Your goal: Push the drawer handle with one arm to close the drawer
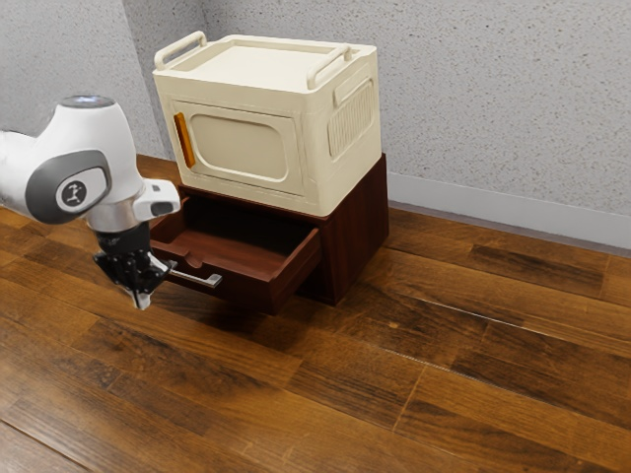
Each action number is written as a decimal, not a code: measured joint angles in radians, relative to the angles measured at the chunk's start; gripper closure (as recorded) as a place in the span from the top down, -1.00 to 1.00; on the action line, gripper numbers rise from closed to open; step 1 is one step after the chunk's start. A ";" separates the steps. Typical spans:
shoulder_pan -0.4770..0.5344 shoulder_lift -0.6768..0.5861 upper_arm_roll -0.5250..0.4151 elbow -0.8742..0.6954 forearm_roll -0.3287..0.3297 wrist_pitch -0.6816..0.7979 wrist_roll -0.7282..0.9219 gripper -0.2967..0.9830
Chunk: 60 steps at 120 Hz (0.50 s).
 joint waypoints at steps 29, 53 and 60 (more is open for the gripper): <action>0.000 0.114 0.005 0.001 -0.006 0.163 -0.020 -0.68; 0.000 0.163 0.005 0.006 -0.006 0.277 0.021 -0.69; 0.000 0.179 0.005 0.009 -0.005 0.303 0.034 -0.69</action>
